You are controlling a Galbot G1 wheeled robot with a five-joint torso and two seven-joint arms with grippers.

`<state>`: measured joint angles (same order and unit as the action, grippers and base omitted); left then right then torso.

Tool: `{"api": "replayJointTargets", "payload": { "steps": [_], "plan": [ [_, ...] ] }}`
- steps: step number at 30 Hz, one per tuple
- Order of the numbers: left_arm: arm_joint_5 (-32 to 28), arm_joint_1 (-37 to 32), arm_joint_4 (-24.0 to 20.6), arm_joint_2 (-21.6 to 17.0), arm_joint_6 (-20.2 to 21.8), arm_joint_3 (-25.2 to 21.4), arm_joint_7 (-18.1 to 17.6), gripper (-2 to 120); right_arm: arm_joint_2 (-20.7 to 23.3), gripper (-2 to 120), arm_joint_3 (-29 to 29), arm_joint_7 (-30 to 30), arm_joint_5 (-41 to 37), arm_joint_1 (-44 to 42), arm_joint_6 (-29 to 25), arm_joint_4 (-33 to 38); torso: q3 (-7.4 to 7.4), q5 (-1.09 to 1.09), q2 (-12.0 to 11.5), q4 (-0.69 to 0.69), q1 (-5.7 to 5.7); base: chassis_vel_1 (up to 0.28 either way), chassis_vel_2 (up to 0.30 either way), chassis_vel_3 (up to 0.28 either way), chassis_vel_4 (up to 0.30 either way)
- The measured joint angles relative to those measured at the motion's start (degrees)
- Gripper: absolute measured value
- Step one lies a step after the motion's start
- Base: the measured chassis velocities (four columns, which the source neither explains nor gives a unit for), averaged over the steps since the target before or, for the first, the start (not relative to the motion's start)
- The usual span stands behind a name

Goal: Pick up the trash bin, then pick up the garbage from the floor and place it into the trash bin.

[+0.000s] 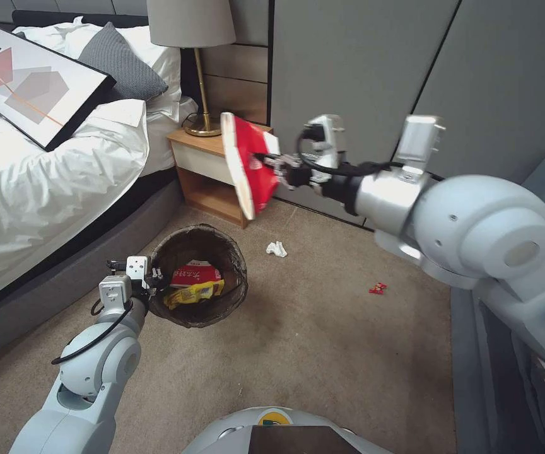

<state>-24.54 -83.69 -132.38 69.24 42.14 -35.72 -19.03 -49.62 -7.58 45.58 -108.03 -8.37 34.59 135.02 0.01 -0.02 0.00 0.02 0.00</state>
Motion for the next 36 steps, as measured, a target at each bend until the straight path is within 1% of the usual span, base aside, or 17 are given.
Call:
{"api": "replayJointTargets", "payload": {
  "steps": [1, 2, 3, 5, 7, 9, 10, 17, 19, 24, 26, 27, 29, 31, 33, 36],
  "plan": [
    [-0.02, 0.11, 0.25, -0.04, 0.0, -0.2, 0.04, 0, -1.59, 0, -3.56, 0.97, -0.62, 2.13, -0.21, -0.97, 0.0, -0.01, 0.0, 0.0, 0.0, 0.0, 0.0, 0.0, 0.0],
    [-0.03, 0.22, 0.45, -0.08, 0.0, -0.35, 0.06, 0, -2.45, 0, -5.38, 1.33, -0.69, 3.07, -0.31, -1.52, 0.0, 0.0, 0.0, 0.0, 0.0, 0.0, 0.0, 0.0, 0.0],
    [-0.03, 0.22, 0.45, -0.08, 0.0, -0.35, 0.06, 0, -2.45, 0, -5.38, 1.33, -0.69, 3.07, -0.31, -1.52, 0.0, 0.0, 0.0, 0.0, 0.0, 0.0, 0.0, 0.0, 0.0],
    [-0.1, 0.46, 0.86, -0.12, 0.0, -0.66, 0.09, 0, -4.7, 0, -10.15, 2.0, -0.17, 4.43, -0.53, -3.23, 0.0, -0.01, 0.0, -0.01, 0.0, 0.0, 0.0, 0.0, 0.0],
    [-0.14, 0.51, 0.92, -0.13, 0.0, -0.72, 0.1, 0, -5.24, 0, -11.15, 2.1, 0.25, 4.49, -0.55, -3.7, 0.0, 0.0, 0.0, -0.01, 0.0, 0.0, 0.0, 0.0, 0.0],
    [-0.3, 0.71, 1.04, -0.15, 0.0, -0.97, 0.12, 0, -7.01, 0, -14.66, 2.33, 2.5, 3.72, -0.59, -5.47, 0.0, 0.0, 0.0, -0.01, 0.0, 0.0, 0.0, 0.0, 0.0],
    [-0.37, 0.76, 1.07, -0.16, 0.0, -1.03, 0.11, 0, -7.46, 0, -15.43, 2.41, 3.17, 3.22, -0.6, -5.93, 0.0, 0.0, 0.0, -0.01, 0.0, 0.0, 0.0, 0.0, 0.0],
    [-0.67, 1.14, 1.23, -0.21, 0.0, -1.19, 0.1, 0, -9.56, 0, -18.84, 2.4, 7.96, -1.56, -0.37, -8.84, 0.0, 0.02, 0.0, -0.02, 0.0, 0.0, 0.0, 0.0, 0.0],
    [-0.79, 1.24, 1.32, -0.24, 0.0, -1.35, 0.1, 0, -10.14, 0, -19.5, 2.11, 10.19, -3.62, -0.02, -10.21, -0.01, 0.02, 0.0, -0.03, 0.0, 0.0, 0.0, 0.0, 0.0],
    [-0.9, 1.26, 1.34, -0.26, 0.0, -1.54, 0.1, 0, -10.88, 0, -20.03, 1.47, 12.33, -5.77, 0.14, -12.0, 0.0, 0.02, 0.0, -0.03, 0.0, 0.0, 0.0, 0.0, 0.0],
    [-0.95, 1.24, 1.39, -0.26, 0.0, -1.69, 0.1, 0, -12.19, 0, -20.76, 0.52, 14.67, -7.46, 0.13, -14.18, -0.01, 0.02, 0.0, -0.03, 0.0, 0.0, 0.0, 0.0, 0.0],
    [-0.95, 1.24, 1.39, -0.26, 0.0, -1.69, 0.1, 0, -12.19, 0, -20.76, 0.52, 14.67, -7.46, 0.13, -14.18, -0.01, 0.02, 0.0, -0.03, 0.0, 0.0, 0.0, 0.0, 0.0],
    [-0.96, 1.23, 1.45, -0.21, 0.0, -1.77, 0.1, 0, -14.19, 0, -21.6, -0.45, 16.97, -8.72, 0.08, -16.74, -0.01, 0.02, 0.0, -0.02, 0.0, 0.0, 0.0, 0.0, 0.0],
    [-0.97, 1.23, 1.45, -0.19, 0.0, -1.78, 0.12, 0, -14.96, 0, -21.89, -0.55, 17.39, -9.03, 0.05, -17.58, 0.0, 0.02, 0.0, -0.02, 0.0, 0.0, 0.0, 0.0, 0.0],
    [-0.96, 1.2, 1.47, -0.12, 0.0, -1.91, 0.12, 0, -16.96, 0, -22.78, -0.91, 18.44, -9.61, -0.12, -19.74, -0.01, 0.02, 0.0, -0.02, 0.0, 0.0, 0.0, 0.0, 0.0],
    [-0.97, 1.17, 1.62, -0.03, 0.0, -1.99, 0.13, 0, -18.49, 0, -23.5, -1.03, 19.28, -9.99, -0.35, -21.56, -0.01, 0.01, 0.0, -0.02, 0.0, 0.0, 0.0, 0.0, 0.0]
  ]
}}
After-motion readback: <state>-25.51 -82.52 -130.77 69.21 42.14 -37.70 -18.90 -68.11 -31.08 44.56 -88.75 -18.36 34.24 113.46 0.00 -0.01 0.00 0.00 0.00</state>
